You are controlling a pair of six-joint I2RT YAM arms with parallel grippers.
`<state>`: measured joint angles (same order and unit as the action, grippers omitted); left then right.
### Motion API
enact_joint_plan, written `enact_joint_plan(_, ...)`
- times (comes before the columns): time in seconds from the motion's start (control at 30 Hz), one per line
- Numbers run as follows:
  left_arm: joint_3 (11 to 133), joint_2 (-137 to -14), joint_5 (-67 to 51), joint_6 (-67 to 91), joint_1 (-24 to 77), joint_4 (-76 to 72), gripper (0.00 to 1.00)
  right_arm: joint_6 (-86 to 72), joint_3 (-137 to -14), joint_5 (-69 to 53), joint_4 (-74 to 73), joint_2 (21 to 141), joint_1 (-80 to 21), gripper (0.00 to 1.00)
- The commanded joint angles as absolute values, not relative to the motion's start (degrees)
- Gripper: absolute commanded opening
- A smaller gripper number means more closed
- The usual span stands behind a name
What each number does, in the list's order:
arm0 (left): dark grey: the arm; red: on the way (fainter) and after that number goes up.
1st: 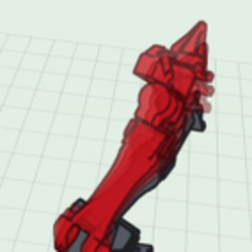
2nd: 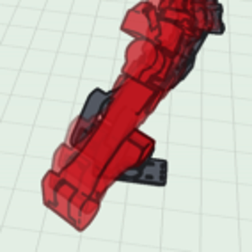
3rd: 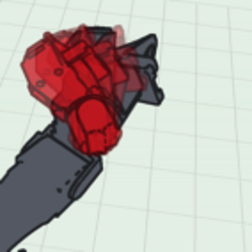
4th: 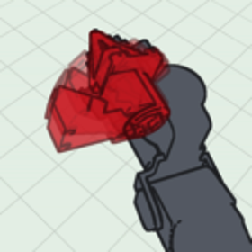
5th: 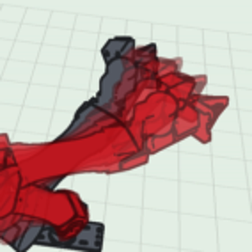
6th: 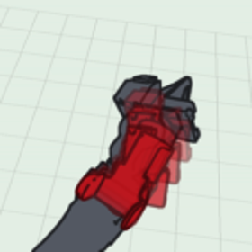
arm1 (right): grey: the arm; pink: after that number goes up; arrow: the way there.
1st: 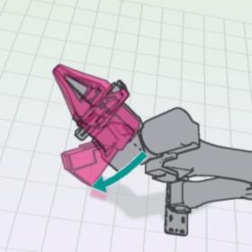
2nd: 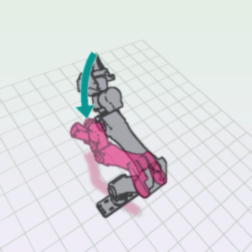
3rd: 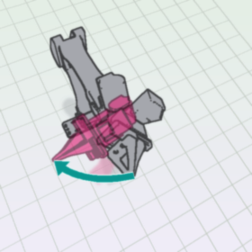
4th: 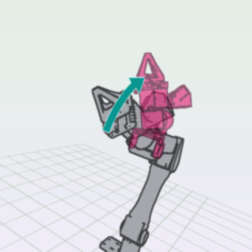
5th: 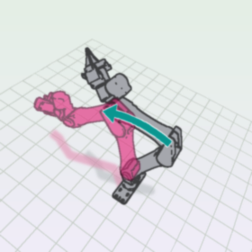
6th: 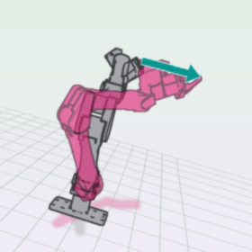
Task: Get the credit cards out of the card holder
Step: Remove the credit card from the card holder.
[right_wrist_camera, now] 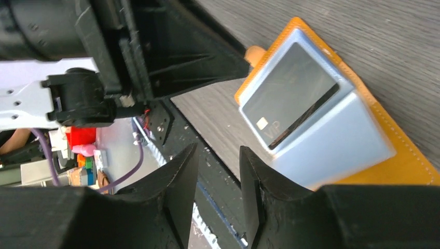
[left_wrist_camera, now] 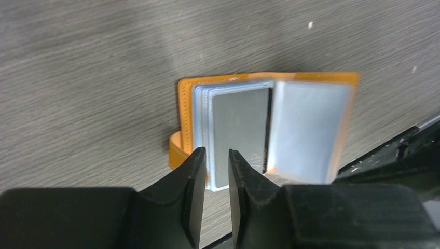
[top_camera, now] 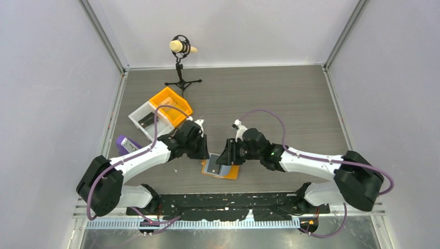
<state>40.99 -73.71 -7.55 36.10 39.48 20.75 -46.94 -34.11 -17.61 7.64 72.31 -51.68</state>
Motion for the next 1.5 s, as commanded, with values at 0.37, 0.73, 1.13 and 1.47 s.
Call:
enact_joint_plan(0.37, 31.9, -73.2, -9.8, 39.2, 39.6, 11.3, 0.15, -48.3, -32.0, -16.7, 18.6, 85.3, -50.8, 0.36)
enact_joint_plan(0.73, 29.6, -74.7, -11.4, 40.7, 39.6, 7.7, 0.14, -45.0, -30.7, -18.3, 19.4, 87.5, -49.7, 0.32)
enact_joint_plan(1.13, 29.4, -75.9, -11.1, 41.1, 39.7, 7.1, 0.14, -44.5, -29.0, -20.9, 24.8, 89.1, -48.8, 0.22)
enact_joint_plan(1.47, 29.5, -77.9, -11.5, 41.3, 39.7, 6.5, 0.13, -45.9, -25.0, -25.2, 35.0, 88.5, -47.2, 0.05)
